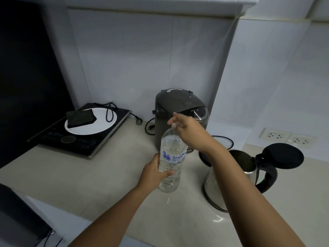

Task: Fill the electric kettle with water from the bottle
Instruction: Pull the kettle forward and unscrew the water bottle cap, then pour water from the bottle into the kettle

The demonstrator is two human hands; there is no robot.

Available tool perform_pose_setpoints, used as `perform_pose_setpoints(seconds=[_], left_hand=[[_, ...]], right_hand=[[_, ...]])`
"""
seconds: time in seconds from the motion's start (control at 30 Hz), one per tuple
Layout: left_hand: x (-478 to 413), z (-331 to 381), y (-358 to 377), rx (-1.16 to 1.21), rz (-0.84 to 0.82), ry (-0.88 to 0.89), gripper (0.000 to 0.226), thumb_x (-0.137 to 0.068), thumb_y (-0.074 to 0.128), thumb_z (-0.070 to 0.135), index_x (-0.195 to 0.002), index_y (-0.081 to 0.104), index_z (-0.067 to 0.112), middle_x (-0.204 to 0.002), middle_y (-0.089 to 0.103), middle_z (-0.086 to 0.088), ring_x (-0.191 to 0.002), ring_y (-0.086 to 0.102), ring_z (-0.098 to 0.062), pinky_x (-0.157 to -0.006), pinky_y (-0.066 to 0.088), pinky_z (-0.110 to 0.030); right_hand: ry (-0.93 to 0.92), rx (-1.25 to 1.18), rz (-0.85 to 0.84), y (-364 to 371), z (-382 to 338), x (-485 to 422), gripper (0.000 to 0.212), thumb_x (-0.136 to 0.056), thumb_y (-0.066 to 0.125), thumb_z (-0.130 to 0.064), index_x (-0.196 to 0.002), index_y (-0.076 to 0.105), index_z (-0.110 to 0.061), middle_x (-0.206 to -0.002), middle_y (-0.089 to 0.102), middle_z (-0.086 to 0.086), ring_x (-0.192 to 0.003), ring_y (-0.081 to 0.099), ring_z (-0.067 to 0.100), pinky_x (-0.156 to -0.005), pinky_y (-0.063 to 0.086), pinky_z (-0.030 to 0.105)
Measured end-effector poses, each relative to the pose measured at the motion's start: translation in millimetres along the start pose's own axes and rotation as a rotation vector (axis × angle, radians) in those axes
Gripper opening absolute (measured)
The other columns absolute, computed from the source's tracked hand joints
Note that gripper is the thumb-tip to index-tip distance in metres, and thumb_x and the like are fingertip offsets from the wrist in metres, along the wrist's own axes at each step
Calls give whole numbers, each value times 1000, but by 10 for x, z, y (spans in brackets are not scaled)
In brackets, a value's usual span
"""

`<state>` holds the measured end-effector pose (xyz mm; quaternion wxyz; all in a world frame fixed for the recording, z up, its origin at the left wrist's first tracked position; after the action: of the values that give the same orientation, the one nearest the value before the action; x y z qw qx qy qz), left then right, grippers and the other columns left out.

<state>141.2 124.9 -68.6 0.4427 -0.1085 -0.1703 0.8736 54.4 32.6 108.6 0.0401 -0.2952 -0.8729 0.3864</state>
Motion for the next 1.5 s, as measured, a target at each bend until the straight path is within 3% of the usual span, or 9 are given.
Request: perform_pose_setpoints(seconds=[0.13, 0.23, 0.33, 0.47, 0.67, 0.87, 1.1, 1.37, 1.5], left_hand=[[-11, 0, 11, 6, -10, -3, 65, -64, 87, 31, -119, 52, 27, -106, 67, 16, -99, 63, -3, -77, 43, -4], [-10, -20, 12, -1, -7, -2, 63, -65, 87, 32, -117, 53, 25, -101, 66, 17, -95, 63, -3, -76, 43, -3], [-22, -34, 7, -16, -4, 1, 66, -64, 87, 35, -120, 52, 26, -104, 68, 14, -98, 64, -6, -80, 46, -10], [-13, -26, 2, -8, -8, 1, 67, -66, 86, 33, -122, 51, 27, -103, 65, 17, -96, 61, 0, -73, 42, -1], [-11, -60, 11, -11, 5, 13, 70, -65, 86, 36, -124, 50, 28, -111, 67, 12, -103, 64, -8, -88, 52, -25], [3, -53, 5, -23, 27, 20, 70, -63, 86, 36, -124, 51, 28, -111, 69, 10, -102, 66, -9, -91, 54, -32], [30, -9, 8, -22, 7, 10, 73, -67, 85, 32, -130, 49, 23, -108, 61, 16, -99, 58, -3, -79, 42, -8], [-41, 101, -7, -6, -55, -3, 80, -70, 84, 31, -137, 40, 30, -116, 57, 20, -109, 54, -3, -77, 36, -2], [-119, 251, -171, 47, -42, 54, 106, -59, 82, 57, -146, 25, 37, -145, 42, 20, -132, 40, -1, -105, 36, -23]], right_hand=[[-63, 101, 142, -89, -77, 24, 12, -95, 59, -14, -94, 67, -23, -136, 55, 0, -129, 40, 24, -95, 31, 29], [-107, 64, 144, -91, -77, 20, 21, -94, 57, -6, -86, 66, -24, -121, 59, -4, -120, 50, 21, -94, 41, 31], [-133, -123, 208, -156, -22, 75, 34, -91, 48, 7, -90, 67, -22, -114, 60, -8, -112, 57, 15, -92, 50, 36], [-63, -289, 400, -175, 256, 222, 28, -93, 56, -3, -106, 67, -25, -113, 66, -5, -104, 62, 9, -90, 55, 33], [183, -367, 756, 287, 891, 781, 29, -93, 65, -15, -122, 64, -16, -114, 63, -7, -102, 60, 2, -79, 47, 5], [246, -104, 585, 1114, 1503, 1145, 25, -89, 71, -10, -114, 69, -5, -107, 66, 2, -98, 64, 17, -89, 53, 31], [402, 96, 307, 1484, 1883, 1279, 34, -91, 64, -17, -124, 65, -13, -118, 68, 7, -110, 61, 26, -89, 46, 32], [531, 16, 247, 1562, 2006, 1275, 53, -90, 66, -30, -139, 51, -21, -122, 63, 9, -120, 54, 27, -93, 43, 32], [441, -105, 310, 1548, 1797, 1043, 81, -82, 76, -41, -149, 36, -18, -148, 47, -1, -135, 42, 20, -102, 32, 22]])
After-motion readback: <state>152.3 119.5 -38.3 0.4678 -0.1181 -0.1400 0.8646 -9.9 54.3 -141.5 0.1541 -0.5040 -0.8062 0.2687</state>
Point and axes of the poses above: each hand's wrist, its own x-axis away from the middle knuckle, its own y-axis out of the palm, z = x × y, the point moved 7 cm from there along -x, towards the middle knuckle
